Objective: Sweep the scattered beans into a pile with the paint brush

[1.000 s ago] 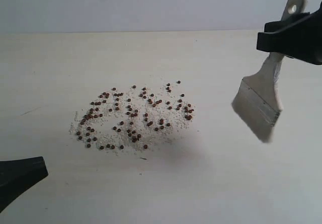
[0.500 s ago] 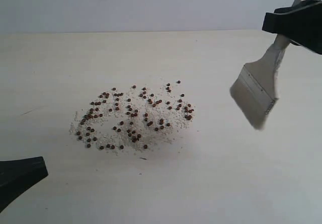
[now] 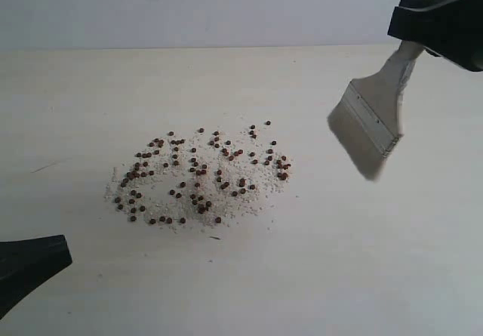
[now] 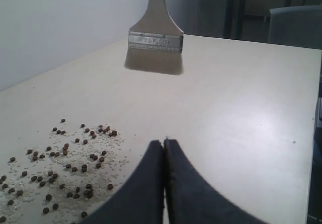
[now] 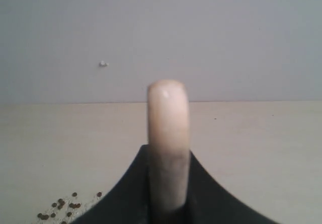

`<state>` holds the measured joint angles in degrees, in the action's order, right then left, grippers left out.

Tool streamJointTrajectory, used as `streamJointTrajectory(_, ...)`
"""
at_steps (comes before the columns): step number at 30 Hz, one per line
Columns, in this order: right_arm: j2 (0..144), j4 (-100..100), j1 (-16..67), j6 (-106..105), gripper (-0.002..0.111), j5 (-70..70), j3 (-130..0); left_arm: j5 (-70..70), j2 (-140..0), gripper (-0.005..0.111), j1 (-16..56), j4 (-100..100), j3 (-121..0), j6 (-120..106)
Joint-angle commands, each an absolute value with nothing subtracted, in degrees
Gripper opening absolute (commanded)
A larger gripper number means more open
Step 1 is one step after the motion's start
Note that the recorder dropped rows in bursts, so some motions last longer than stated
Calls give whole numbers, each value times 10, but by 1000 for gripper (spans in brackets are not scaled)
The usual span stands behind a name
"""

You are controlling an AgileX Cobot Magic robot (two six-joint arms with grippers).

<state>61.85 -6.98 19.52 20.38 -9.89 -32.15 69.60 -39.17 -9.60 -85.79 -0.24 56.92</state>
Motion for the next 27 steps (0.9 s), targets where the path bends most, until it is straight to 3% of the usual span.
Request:
streamJointTrajectory(1,614,-77,193,216,0,-178,-270,700,-387,0,-98,-853,0,573)
streamJointTrajectory(7,614,-62,192,129,0,-254,-226,700,-387,0,-98,-853,0,573)
streamJointTrajectory(14,614,225,193,-136,0,-326,-197,700,-387,0,-98,-853,0,573)
streamJointTrajectory(27,621,130,193,-23,0,-354,-191,700,-387,0,-98,-853,0,573)
